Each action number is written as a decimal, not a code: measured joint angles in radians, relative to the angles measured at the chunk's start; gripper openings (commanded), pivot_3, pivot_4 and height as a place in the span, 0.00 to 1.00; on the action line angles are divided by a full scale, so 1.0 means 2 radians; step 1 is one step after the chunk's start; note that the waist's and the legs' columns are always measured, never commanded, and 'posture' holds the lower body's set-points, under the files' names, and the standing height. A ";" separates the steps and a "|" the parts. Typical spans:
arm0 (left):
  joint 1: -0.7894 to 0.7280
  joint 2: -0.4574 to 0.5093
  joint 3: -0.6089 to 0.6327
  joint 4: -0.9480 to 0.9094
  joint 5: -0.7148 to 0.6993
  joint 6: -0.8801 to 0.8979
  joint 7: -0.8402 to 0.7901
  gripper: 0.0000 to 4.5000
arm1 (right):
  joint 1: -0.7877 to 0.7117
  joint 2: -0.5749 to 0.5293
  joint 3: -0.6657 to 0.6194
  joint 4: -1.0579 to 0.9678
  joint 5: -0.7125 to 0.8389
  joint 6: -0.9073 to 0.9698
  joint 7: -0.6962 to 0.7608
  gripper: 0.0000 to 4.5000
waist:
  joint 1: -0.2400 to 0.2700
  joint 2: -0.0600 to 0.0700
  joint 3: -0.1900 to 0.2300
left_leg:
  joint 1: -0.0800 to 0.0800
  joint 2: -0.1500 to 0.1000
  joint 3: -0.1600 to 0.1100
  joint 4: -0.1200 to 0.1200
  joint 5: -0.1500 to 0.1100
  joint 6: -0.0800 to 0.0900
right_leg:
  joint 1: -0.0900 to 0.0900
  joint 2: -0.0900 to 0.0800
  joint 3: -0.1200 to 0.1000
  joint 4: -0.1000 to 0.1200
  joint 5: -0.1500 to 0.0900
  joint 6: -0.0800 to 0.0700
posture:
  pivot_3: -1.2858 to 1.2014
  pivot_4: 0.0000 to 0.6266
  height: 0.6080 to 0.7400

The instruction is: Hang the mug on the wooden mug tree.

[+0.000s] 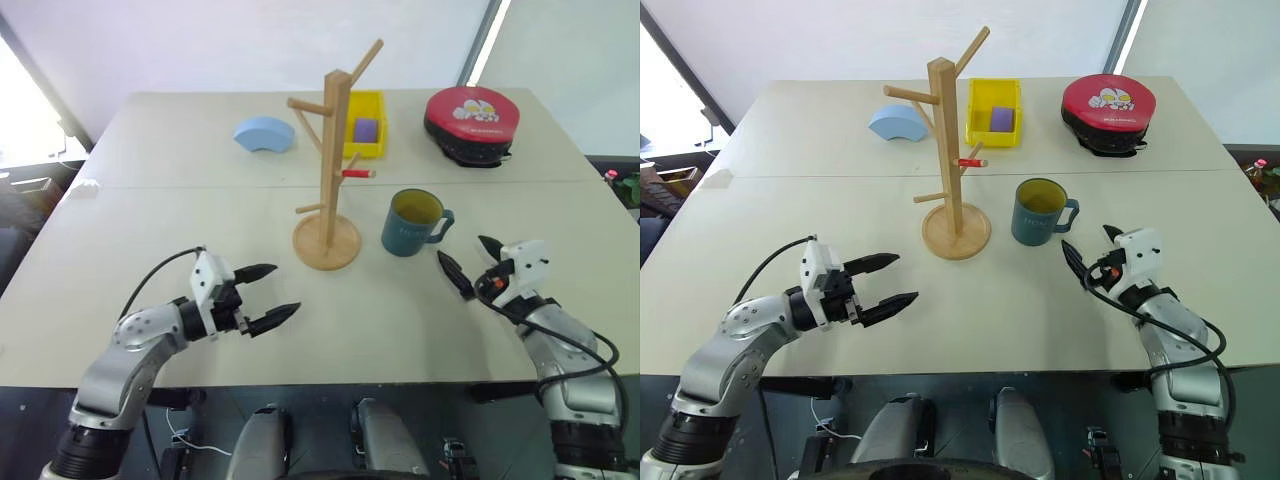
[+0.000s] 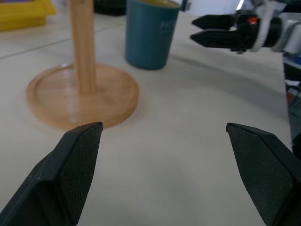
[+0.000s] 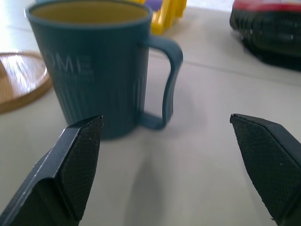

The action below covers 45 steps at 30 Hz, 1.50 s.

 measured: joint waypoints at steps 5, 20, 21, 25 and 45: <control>-0.008 -0.009 -0.014 -0.015 0.000 0.005 0.003 1.00 | -0.035 0.004 0.003 0.057 -0.009 -0.014 -0.008 0.99 | 0.000 0.000 0.000 | 0.000 0.000 0.000 0.000 0.000 0.000 | 0.000 0.000 0.000 0.000 0.000 0.000 | 0.52 0.24 0.96; -0.014 -0.010 -0.016 -0.027 -0.002 0.014 0.012 1.00 | -0.121 0.007 0.009 0.203 -0.021 -0.072 0.000 0.99 | -0.001 0.000 0.000 | 0.001 0.000 0.000 0.000 0.000 0.000 | 0.000 0.001 0.000 0.001 0.001 0.002 | 0.52 0.24 0.96; -0.014 -0.010 -0.016 -0.027 -0.002 0.014 0.013 1.00 | -0.125 0.007 0.010 0.210 -0.021 -0.074 0.003 0.99 | -0.001 0.000 0.000 | 0.001 0.000 0.000 0.000 0.000 0.000 | 0.000 0.001 0.000 0.001 0.001 0.002 | 0.52 0.24 0.96; -0.014 -0.010 -0.016 -0.027 -0.002 0.014 0.016 1.00 | -0.143 0.014 0.014 0.237 -0.021 -0.084 0.015 0.87 | -0.002 0.000 0.000 | 0.001 0.000 0.000 0.000 0.000 0.000 | 0.000 0.002 0.000 0.001 0.001 0.002 | 0.52 0.24 0.96; 0.008 0.001 0.004 -0.005 0.006 -0.002 0.020 1.00 | -0.067 -0.067 0.093 -0.038 -0.080 -0.032 0.076 0.02 | -0.001 0.001 0.001 | 0.001 0.000 0.000 0.000 0.000 0.000 | 0.000 0.002 0.000 0.001 0.000 0.001 | 0.52 0.24 0.96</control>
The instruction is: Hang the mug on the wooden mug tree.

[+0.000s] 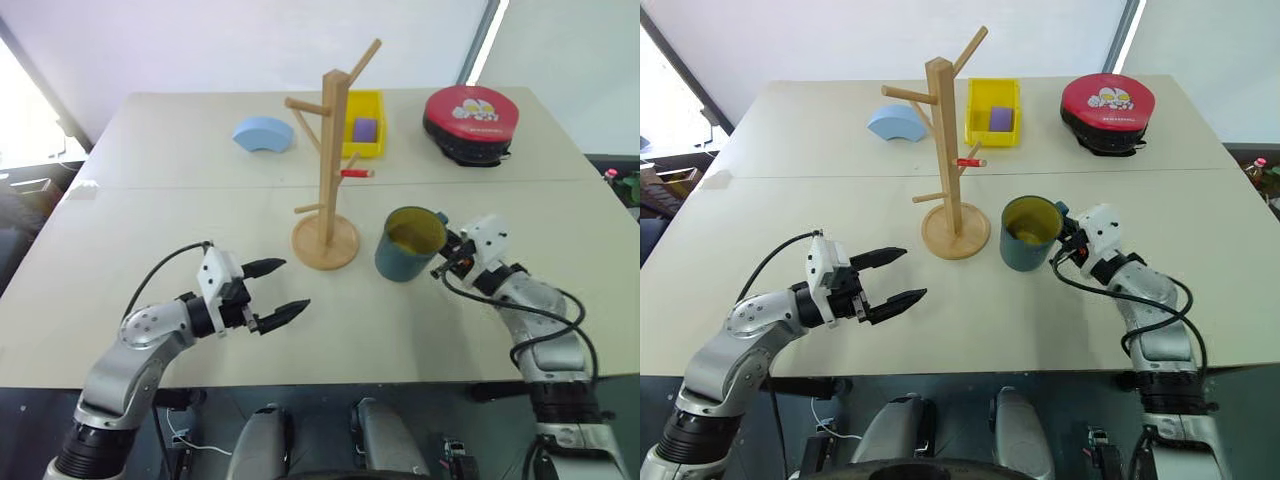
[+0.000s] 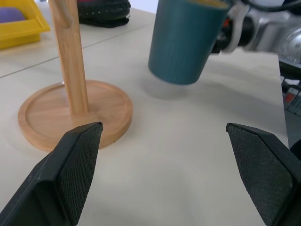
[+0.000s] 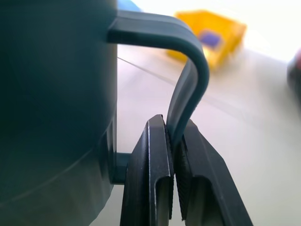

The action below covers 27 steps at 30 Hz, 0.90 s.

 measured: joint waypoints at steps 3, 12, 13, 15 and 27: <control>-0.004 0.003 0.009 0.015 0.001 -0.006 -0.003 1.00 | -0.014 -0.042 0.030 -0.090 -0.033 0.014 0.019 0.02 | -0.001 0.000 0.000 | 0.000 0.000 0.000 0.000 0.000 0.000 | 0.000 0.001 0.000 0.000 0.000 0.000 | 0.52 0.24 0.96; -0.023 0.004 0.015 0.038 0.001 -0.010 -0.012 1.00 | -0.146 -0.046 0.057 -0.141 -0.057 0.088 0.019 0.02 | 0.002 -0.001 0.000 | -0.001 0.000 0.000 0.001 0.000 0.000 | 0.000 0.000 0.000 0.000 0.000 0.000 | 0.52 0.24 0.96; -0.024 0.003 0.016 0.038 0.001 -0.011 -0.012 1.00 | -0.151 -0.050 0.062 -0.136 -0.064 0.091 0.019 0.02 | 0.002 -0.001 0.000 | -0.001 0.000 0.000 0.000 0.000 0.000 | 0.000 -0.001 0.000 -0.001 0.000 0.000 | 0.52 0.24 0.96; -0.024 0.003 0.016 0.038 0.001 -0.013 -0.012 1.00 | -0.160 -0.052 0.069 -0.124 -0.073 0.094 0.019 0.02 | 0.001 -0.001 0.000 | -0.001 0.000 0.000 0.000 0.000 0.000 | 0.000 -0.001 0.000 -0.001 0.000 0.000 | 0.52 0.24 0.96; -0.031 0.019 0.073 0.037 -0.032 -0.004 -0.004 1.00 | -0.213 -0.051 0.095 -0.075 -0.095 0.101 0.034 0.02 | 0.000 -0.001 0.000 | -0.001 0.000 0.000 0.000 0.000 0.000 | 0.000 -0.001 0.000 0.000 0.000 0.000 | 0.52 0.24 0.96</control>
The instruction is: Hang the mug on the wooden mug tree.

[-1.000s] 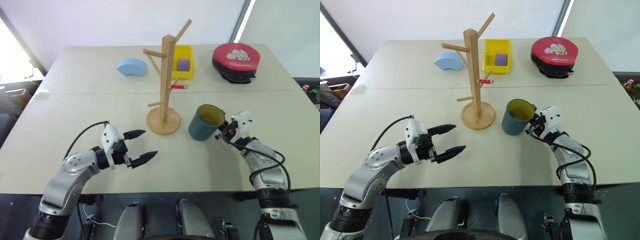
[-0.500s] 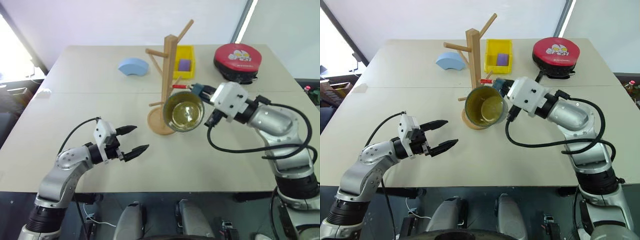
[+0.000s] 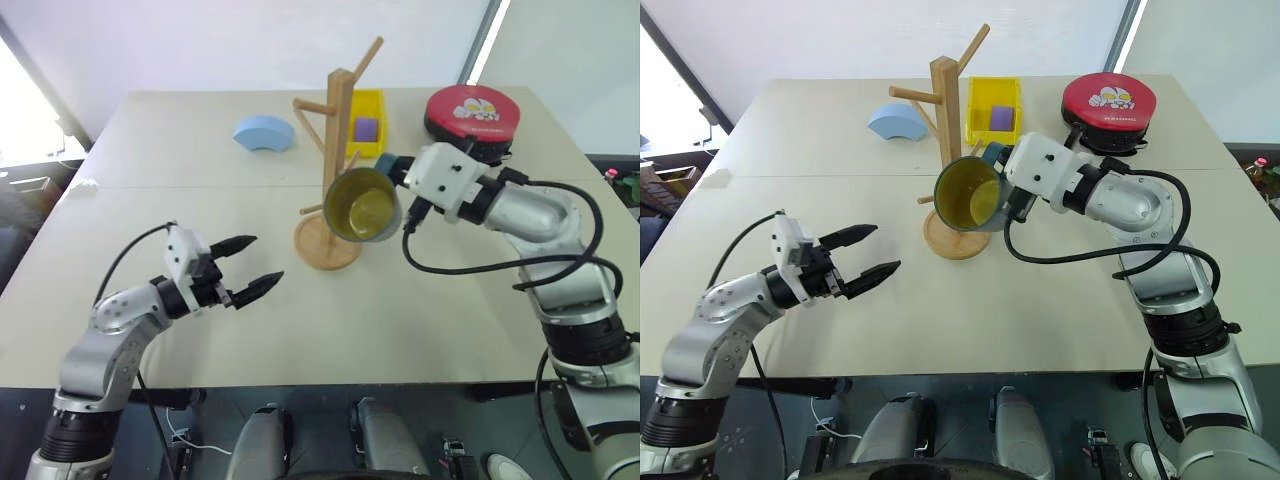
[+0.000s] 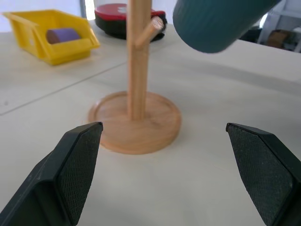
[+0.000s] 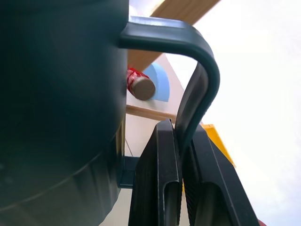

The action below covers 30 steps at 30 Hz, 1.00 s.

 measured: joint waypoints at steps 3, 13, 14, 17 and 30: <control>-0.009 0.007 0.010 0.000 -0.012 0.005 -0.001 1.00 | -0.012 0.001 0.012 0.007 -0.007 0.000 0.004 0.02 | 0.001 0.000 0.000 | 0.000 0.000 0.000 0.000 0.000 0.000 | 0.000 0.000 0.000 0.000 0.000 0.000 | 0.52 0.24 0.96; -0.030 0.010 0.022 -0.003 -0.027 0.017 0.001 1.00 | -0.046 0.026 0.054 0.049 -0.041 0.016 0.005 0.02 | 0.000 0.000 0.000 | 0.000 0.000 0.000 0.000 0.000 0.000 | 0.000 0.000 0.000 0.000 0.000 0.000 | 0.52 0.24 0.96; -0.030 0.010 0.022 -0.003 -0.027 0.019 0.001 1.00 | -0.046 0.029 0.054 0.051 -0.041 0.020 0.004 0.02 | 0.000 0.000 0.000 | 0.000 0.000 0.000 0.000 0.000 0.000 | 0.000 0.000 0.000 0.000 0.000 0.000 | 0.52 0.24 0.96; -0.029 0.010 0.022 -0.003 -0.027 0.020 0.002 1.00 | -0.046 0.029 0.054 0.053 -0.041 0.024 0.004 0.23 | 0.000 0.000 0.000 | 0.000 0.000 0.000 0.000 0.000 0.000 | 0.000 0.000 0.000 0.000 0.001 0.001 | 0.52 0.24 0.96; -0.016 -0.015 0.032 0.016 -0.023 0.016 0.035 1.00 | 0.005 -0.007 -0.024 0.005 0.003 0.020 0.023 0.66 | 0.002 0.000 0.000 | 0.000 0.000 0.000 0.000 0.000 0.000 | 0.000 0.000 0.000 -0.001 0.001 0.001 | 0.52 0.24 0.96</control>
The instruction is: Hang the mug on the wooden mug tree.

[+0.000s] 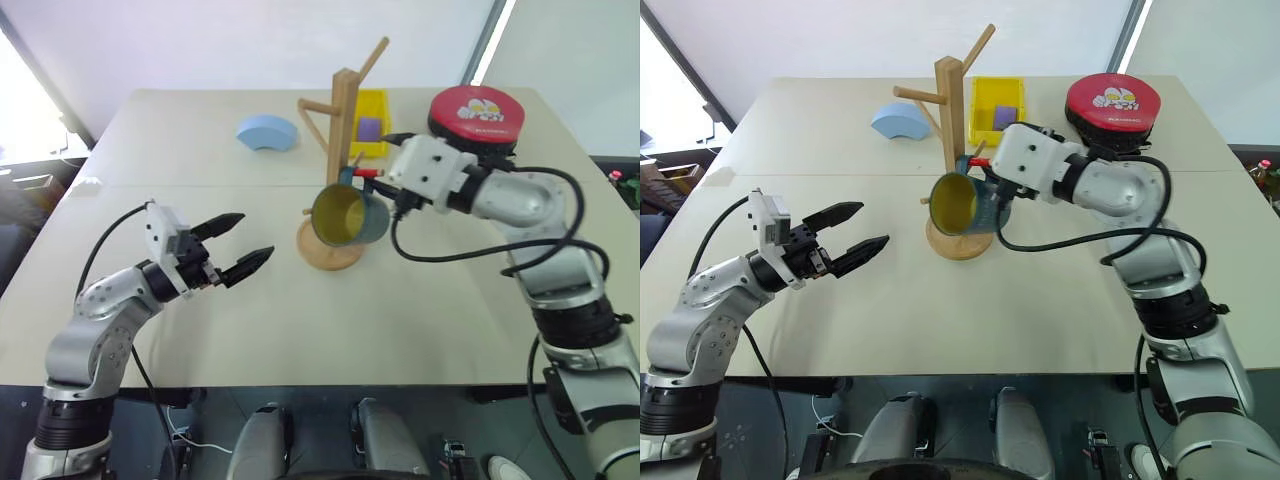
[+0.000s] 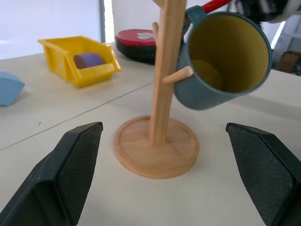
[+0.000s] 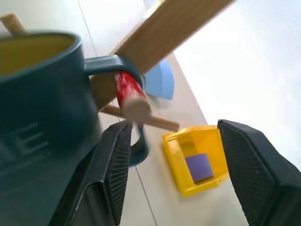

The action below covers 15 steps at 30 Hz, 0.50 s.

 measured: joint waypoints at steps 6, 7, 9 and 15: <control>0.015 -0.021 0.016 0.074 0.056 -0.034 0.064 1.00 | 0.112 0.022 -0.124 0.001 0.096 0.021 -0.005 0.66 | 0.000 0.000 0.000 | 0.000 0.000 0.000 0.000 0.000 0.000 | 0.000 0.000 0.000 0.000 0.000 0.000 | 0.52 0.24 0.96; 0.015 -0.028 0.020 0.085 0.062 -0.040 0.074 1.00 | 0.130 0.035 -0.138 0.005 0.109 0.023 -0.011 0.66 | -0.001 0.000 0.000 | 0.001 0.000 0.000 0.000 0.000 0.000 | 0.000 0.000 0.000 0.000 0.000 0.000 | 0.52 0.24 0.96; 0.017 -0.036 0.026 0.106 0.075 -0.053 0.091 1.00 | 0.166 0.069 -0.161 0.020 0.129 0.021 -0.028 0.66 | -0.002 0.000 0.000 | 0.001 0.000 0.000 0.000 0.000 0.000 | 0.000 0.000 0.000 0.001 0.000 0.000 | 0.52 0.24 0.96; 0.029 -0.045 0.031 0.143 0.102 -0.076 0.124 1.00 | 0.234 0.132 -0.178 0.065 0.153 -0.006 -0.069 0.66 | -0.002 0.000 0.000 | 0.001 0.000 0.000 0.000 0.000 0.000 | 0.000 0.000 0.000 0.001 0.000 0.000 | 0.52 0.24 0.96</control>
